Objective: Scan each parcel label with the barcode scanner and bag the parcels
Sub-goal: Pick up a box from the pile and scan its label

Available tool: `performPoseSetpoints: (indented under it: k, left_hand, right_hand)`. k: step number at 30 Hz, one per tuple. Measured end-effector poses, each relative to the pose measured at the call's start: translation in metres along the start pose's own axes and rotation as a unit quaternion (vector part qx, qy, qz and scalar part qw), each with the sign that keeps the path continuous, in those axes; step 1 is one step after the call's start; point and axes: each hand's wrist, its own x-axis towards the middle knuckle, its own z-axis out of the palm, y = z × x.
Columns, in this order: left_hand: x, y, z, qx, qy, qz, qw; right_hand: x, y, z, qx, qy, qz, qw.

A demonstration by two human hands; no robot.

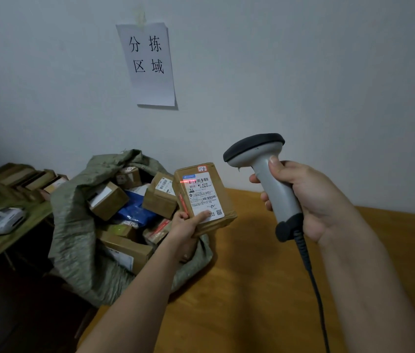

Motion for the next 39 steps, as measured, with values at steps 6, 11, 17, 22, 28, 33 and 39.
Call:
performPoseSetpoints:
  k: [6, 11, 17, 22, 28, 33, 39]
  left_hand:
    - [0.033, 0.008, -0.055, 0.030, -0.063, -0.005, 0.998]
    - [0.065, 0.029, -0.139, 0.105, -0.061, 0.072, 0.990]
    - [0.095, 0.050, -0.225, 0.525, 0.008, 0.279, 0.804]
    - [0.118, 0.022, -0.246, 0.685, 0.015, 0.390, 0.615]
    - [0.131, 0.018, -0.222, 0.737, -0.008, 0.442, 0.510]
    - [0.151, 0.020, -0.204, 0.730, -0.082, 0.481, 0.479]
    - [0.179, 0.025, -0.199, 0.699, -0.114, 0.487, 0.510]
  right_hand:
    - [0.017, 0.019, 0.058, 0.019, 0.026, 0.006, 0.999]
    - [0.046, 0.054, 0.128, 0.102, 0.037, 0.038, 0.993]
    - [0.094, 0.143, 0.164, 0.259, 0.160, 0.107, 0.947]
    - [0.107, 0.225, 0.156, 0.395, 0.213, 0.211, 0.868]
    - [0.140, 0.308, 0.136, 0.344, 0.297, 0.310, 0.835]
    - [0.182, 0.346, 0.131, 0.265, 0.286, 0.337, 0.857]
    - [0.218, 0.368, 0.128, 0.171, 0.322, 0.330, 0.871]
